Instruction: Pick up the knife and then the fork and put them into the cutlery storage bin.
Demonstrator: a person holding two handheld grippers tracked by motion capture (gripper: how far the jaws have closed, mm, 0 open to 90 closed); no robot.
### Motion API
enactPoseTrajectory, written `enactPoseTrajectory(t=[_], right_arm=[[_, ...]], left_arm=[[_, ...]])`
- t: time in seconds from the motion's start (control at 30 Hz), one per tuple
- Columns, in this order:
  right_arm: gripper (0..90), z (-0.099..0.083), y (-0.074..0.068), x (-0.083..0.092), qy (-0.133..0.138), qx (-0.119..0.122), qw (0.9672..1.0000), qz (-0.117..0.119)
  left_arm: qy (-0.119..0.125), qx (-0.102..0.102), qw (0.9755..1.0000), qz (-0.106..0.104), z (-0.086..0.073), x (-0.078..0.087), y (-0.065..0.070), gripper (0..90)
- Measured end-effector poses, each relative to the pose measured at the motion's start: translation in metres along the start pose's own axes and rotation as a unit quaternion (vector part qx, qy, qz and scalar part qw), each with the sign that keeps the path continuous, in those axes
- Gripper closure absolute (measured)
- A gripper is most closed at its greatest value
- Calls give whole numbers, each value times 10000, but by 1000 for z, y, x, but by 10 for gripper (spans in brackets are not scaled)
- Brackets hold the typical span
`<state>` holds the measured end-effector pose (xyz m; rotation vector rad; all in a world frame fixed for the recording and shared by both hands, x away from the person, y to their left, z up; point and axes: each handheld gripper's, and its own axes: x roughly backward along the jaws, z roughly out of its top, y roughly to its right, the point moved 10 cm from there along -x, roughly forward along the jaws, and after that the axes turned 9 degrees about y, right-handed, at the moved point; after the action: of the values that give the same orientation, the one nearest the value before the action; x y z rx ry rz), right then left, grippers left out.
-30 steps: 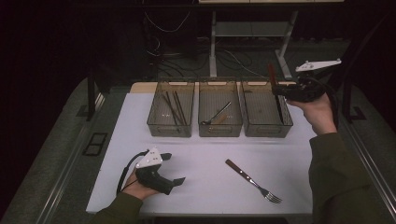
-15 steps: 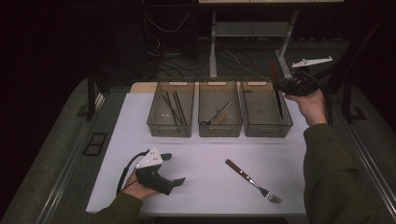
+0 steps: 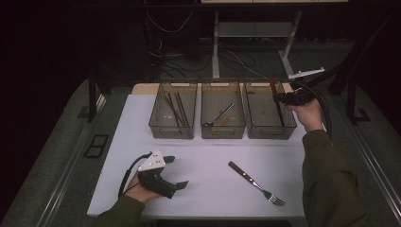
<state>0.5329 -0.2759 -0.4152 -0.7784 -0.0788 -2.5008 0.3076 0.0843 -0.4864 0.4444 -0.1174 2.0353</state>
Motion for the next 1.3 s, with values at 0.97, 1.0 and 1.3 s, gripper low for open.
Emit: enactPoseTrajectory(t=[0.97, 1.0, 1.3], right_arm=[[768, -35, 8, -26, -853, 153, 9959, -246], [762, -36, 7, -27, -861, 103, 9960, -206], [588, -34, 6, -26, -756, -67, 9970, -139]], left_arm=[[-37, -20, 10000, -17, -1, 0, 1, 0], [-40, -25, 10000, -18, -1, 0, 1, 0], [-26, -31, 10000, -18, -1, -1, 1, 0]])
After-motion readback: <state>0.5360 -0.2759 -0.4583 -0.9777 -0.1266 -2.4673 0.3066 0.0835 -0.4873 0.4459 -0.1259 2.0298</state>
